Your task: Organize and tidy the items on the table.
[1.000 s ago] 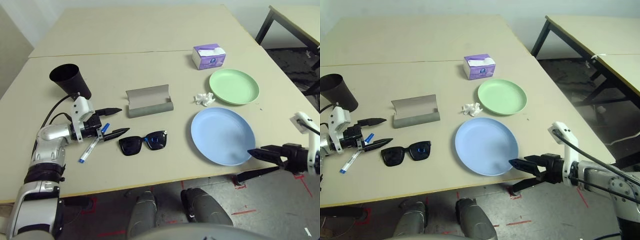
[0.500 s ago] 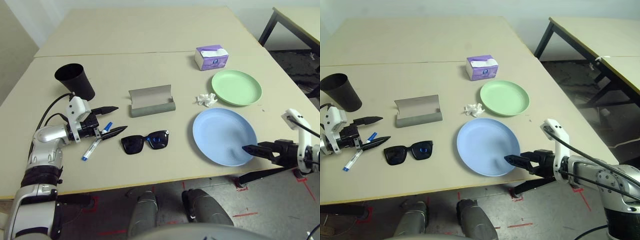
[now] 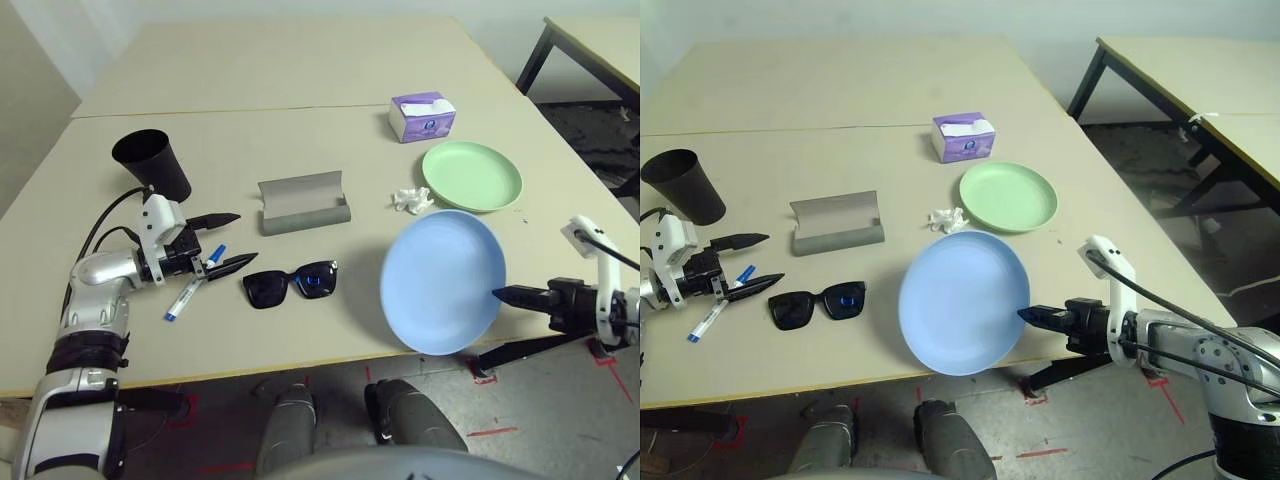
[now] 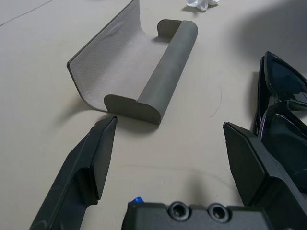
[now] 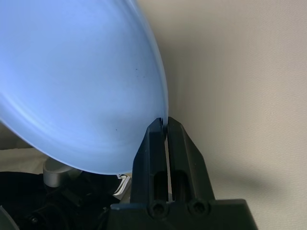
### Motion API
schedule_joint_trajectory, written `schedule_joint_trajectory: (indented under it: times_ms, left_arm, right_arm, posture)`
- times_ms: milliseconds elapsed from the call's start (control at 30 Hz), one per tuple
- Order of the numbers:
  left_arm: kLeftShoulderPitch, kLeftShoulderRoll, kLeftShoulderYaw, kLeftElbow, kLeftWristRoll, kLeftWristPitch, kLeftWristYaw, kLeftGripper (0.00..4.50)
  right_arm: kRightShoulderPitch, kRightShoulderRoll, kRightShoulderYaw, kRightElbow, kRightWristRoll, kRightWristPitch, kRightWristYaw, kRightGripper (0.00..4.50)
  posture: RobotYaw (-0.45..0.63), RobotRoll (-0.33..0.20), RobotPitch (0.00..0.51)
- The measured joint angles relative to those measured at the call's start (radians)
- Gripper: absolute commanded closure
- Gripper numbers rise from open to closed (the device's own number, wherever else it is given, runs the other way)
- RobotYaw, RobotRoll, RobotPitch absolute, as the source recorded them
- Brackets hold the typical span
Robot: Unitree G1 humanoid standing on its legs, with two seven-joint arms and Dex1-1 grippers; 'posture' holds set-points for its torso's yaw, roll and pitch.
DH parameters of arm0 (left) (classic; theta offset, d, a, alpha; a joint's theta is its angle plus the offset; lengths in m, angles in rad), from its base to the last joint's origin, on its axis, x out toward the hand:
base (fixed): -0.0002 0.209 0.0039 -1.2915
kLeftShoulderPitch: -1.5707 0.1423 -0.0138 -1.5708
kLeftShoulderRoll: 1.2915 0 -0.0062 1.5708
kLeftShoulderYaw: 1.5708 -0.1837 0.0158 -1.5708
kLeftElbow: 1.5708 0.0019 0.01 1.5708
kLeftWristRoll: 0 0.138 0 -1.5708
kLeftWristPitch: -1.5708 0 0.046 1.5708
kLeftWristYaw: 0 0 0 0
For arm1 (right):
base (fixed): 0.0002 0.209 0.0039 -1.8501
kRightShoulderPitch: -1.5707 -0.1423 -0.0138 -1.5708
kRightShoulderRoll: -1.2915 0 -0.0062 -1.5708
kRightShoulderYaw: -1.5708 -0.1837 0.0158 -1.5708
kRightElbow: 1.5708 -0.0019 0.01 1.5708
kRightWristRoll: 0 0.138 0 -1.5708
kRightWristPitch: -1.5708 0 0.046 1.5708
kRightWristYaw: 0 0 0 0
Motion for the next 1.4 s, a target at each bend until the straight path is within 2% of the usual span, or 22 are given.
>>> schedule_joint_trajectory:
  times_ms: [133, 233, 333, 467, 767, 967, 1167, 1267, 1400]
  left_arm:
    - [0.004, -0.007, 0.000, -0.001, 0.000, 0.000, 0.002, 0.00]
    - [0.009, -0.017, -0.005, -0.004, 0.001, -0.004, 0.004, 0.00]
    - [0.017, -0.021, -0.010, -0.007, 0.002, -0.007, 0.006, 0.00]
    - [0.022, -0.026, -0.013, -0.016, 0.003, -0.010, 0.012, 0.00]
    - [0.031, -0.038, -0.017, -0.022, 0.005, -0.021, 0.024, 0.00]
    - [0.059, -0.046, -0.017, -0.031, 0.005, -0.026, 0.040, 0.00]
    - [0.095, -0.045, -0.012, -0.069, -0.003, -0.027, 0.054, 0.00]
    - [0.104, -0.031, -0.009, -0.081, -0.005, -0.025, 0.055, 0.00]
    - [0.112, -0.025, -0.001, -0.102, -0.021, 0.002, 0.059, 0.00]
  right_arm:
    - [-0.006, 0.001, -0.001, 0.015, 0.001, 0.003, 0.002, 4.47]
    - [-0.052, 0.026, -0.012, 0.037, 0.010, 0.034, -0.010, 4.47]
    - [-0.149, 0.049, -0.050, 0.085, 0.024, 0.088, -0.045, 4.47]
    - [-0.335, 0.066, -0.098, 0.161, 0.043, 0.175, -0.082, 4.47]
    - [-0.685, 0.071, -0.085, 0.385, -0.001, 0.270, -0.105, 4.47]
    - [-0.822, 0.032, 0.090, 0.628, -0.179, 0.112, -0.065, 4.47]
    - [-1.032, 0.025, 0.224, 0.984, -0.388, -0.142, 0.027, 4.47]
    - [-1.112, 0.033, 0.268, 1.151, -0.488, -0.267, 0.071, 4.47]
    - [-1.154, 0.050, 0.290, 1.290, -0.571, -0.362, 0.124, 4.47]
  posture:
    - [-0.08, 0.000, 0.115]
    - [-0.08, 0.000, 0.115]
    - [-0.08, 0.000, 0.116]
    - [-0.08, 0.000, 0.116]
    - [-0.06, 0.000, 0.128]
    - [-0.04, 0.000, 0.135]
    - [-0.03, 0.000, 0.143]
    - [-0.02, 0.000, 0.145]
    - [-0.02, 0.000, 0.145]
